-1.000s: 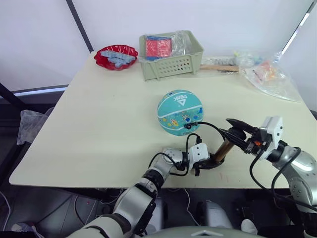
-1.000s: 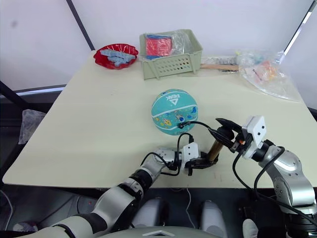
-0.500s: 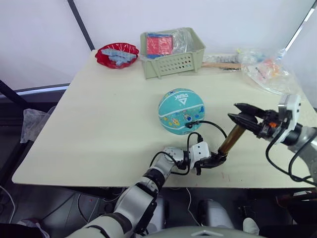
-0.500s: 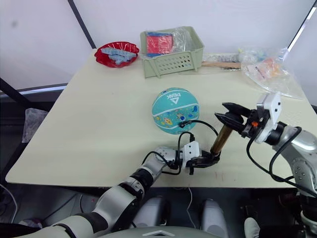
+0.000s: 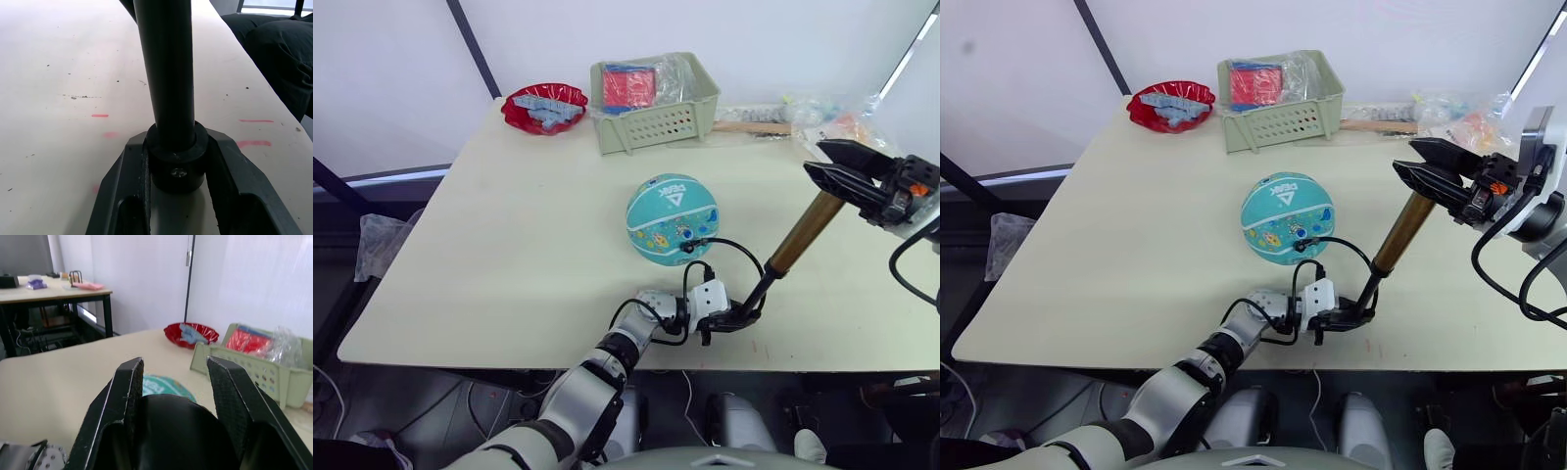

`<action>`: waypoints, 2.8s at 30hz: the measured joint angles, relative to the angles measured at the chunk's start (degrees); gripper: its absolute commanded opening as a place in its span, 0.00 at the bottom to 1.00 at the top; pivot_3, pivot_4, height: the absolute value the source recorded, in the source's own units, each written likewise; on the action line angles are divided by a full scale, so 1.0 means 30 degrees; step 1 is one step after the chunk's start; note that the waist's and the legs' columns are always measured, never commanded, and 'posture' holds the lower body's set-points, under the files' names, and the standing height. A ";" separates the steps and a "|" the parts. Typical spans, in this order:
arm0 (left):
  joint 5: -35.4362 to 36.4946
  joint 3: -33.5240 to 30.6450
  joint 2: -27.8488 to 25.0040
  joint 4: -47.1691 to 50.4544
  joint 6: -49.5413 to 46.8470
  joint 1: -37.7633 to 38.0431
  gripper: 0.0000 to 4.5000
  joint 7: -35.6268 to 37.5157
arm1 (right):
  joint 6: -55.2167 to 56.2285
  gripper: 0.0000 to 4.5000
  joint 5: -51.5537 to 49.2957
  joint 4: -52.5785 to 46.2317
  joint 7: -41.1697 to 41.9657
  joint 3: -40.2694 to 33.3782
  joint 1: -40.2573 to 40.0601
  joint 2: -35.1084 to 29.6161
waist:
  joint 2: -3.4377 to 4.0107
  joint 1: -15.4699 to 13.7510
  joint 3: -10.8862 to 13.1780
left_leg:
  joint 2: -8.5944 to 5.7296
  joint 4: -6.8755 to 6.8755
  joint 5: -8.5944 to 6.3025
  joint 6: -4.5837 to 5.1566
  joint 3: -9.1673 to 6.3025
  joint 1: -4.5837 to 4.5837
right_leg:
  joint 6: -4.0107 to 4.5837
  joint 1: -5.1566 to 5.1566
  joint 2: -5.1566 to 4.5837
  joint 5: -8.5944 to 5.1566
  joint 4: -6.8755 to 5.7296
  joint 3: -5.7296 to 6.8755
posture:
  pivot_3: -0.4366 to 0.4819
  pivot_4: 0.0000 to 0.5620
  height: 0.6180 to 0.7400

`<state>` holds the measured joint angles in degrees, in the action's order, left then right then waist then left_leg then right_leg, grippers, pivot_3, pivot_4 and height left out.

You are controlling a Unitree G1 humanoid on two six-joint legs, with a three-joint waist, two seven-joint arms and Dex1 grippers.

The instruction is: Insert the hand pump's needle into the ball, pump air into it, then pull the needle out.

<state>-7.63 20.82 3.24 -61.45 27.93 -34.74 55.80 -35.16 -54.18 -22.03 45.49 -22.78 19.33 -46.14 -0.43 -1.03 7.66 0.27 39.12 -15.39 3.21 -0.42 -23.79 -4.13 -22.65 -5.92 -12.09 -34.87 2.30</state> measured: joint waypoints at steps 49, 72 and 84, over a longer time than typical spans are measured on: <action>-0.0275 0.0040 -0.0014 0.0040 -0.0025 -0.0057 0.23 0.0024 | 0.4403 0.35 0.4481 -0.0767 0.1404 0.2724 -0.4903 0.1096 | -0.0076 -0.0038 -0.0079 | 0.0009 -0.0006 -0.0002 -0.0003 -0.0019 0.0014 | 0.0003 0.0000 0.0012 -0.0003 0.0003 0.0013 | 0.48 0.27 0.98; -0.0285 0.0027 -0.0058 0.0045 0.0004 0.0063 0.23 -0.0126 | 0.4180 0.34 0.2628 -0.1718 0.1553 0.0592 -0.4164 -0.0446 | -0.0158 -0.0024 -0.0049 | 0.0011 0.0001 -0.0001 -0.0001 -0.0017 0.0037 | 0.0000 0.0019 0.0006 -0.0002 0.0001 0.0009 | 0.48 0.27 0.98; -0.0357 0.0024 -0.0235 0.0093 0.0002 0.0395 0.23 -0.0359 | 0.9016 0.34 0.8585 0.0383 0.1303 0.5863 -0.6478 0.3201 | -0.0290 0.0032 -0.0300 | 0.0037 -0.0009 -0.0002 -0.0004 -0.0031 0.0069 | 0.0003 0.0034 0.0043 -0.0005 -0.0006 0.0011 | 0.48 0.27 0.98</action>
<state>-8.71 20.89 2.54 -61.17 27.94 -33.56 54.72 -8.11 -28.43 -20.89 49.40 -5.20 -0.10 -36.53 -1.30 -0.94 6.76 0.39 39.10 -15.40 3.20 -0.52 -23.58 -4.12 -22.55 -5.79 -12.11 -34.89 2.33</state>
